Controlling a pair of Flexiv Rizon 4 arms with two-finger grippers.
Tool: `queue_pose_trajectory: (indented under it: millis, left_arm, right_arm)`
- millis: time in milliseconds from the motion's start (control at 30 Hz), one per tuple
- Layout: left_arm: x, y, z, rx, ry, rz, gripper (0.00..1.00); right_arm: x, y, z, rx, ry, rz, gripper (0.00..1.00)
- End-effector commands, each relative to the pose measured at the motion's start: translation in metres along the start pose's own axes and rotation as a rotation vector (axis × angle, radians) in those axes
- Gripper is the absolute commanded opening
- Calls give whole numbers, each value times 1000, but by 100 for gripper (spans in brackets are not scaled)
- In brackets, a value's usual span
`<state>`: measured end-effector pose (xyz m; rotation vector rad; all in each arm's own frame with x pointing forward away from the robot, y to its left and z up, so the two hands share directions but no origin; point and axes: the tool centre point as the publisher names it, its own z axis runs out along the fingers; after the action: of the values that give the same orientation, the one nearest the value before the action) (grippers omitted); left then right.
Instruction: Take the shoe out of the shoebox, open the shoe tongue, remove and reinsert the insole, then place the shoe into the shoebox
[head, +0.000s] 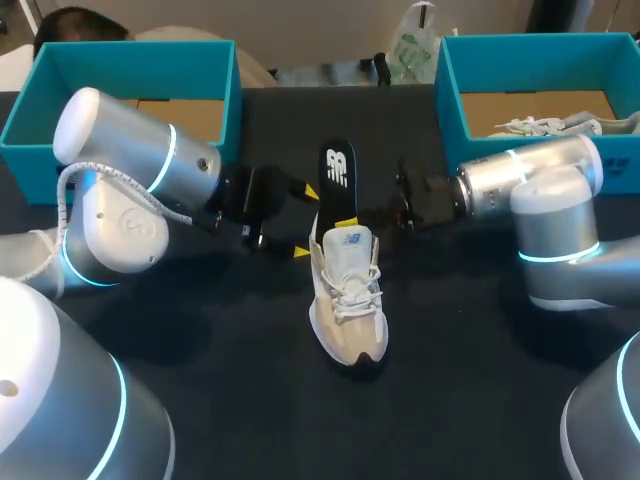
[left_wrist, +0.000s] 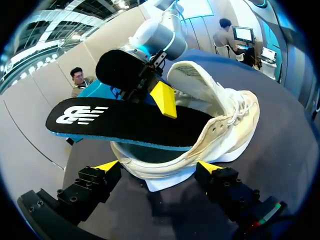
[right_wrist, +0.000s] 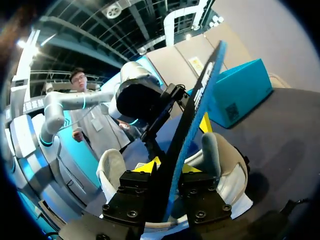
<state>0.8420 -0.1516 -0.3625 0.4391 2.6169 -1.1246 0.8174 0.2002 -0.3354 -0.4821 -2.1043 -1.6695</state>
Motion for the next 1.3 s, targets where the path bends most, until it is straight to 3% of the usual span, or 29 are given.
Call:
queue_pose_trajectory:
  millis: [33, 233, 367, 1300]
  left_arm:
    - [0, -1, 0, -3, 1, 0, 100]
    - [0, -1, 0, -3, 1, 0, 100]
    - [0, -1, 0, -3, 1, 0, 100]
    - [0, -1, 0, -3, 1, 0, 100]
  right_arm:
    - [-4, 10, 0, 23, 9, -8, 24]
    - [-13, 18, 3, 59, 43, -6, 18]
    - [-16, 15, 6, 93, 64, 28, 0]
    - [14, -27, 6, 174, 57, 198, 0]
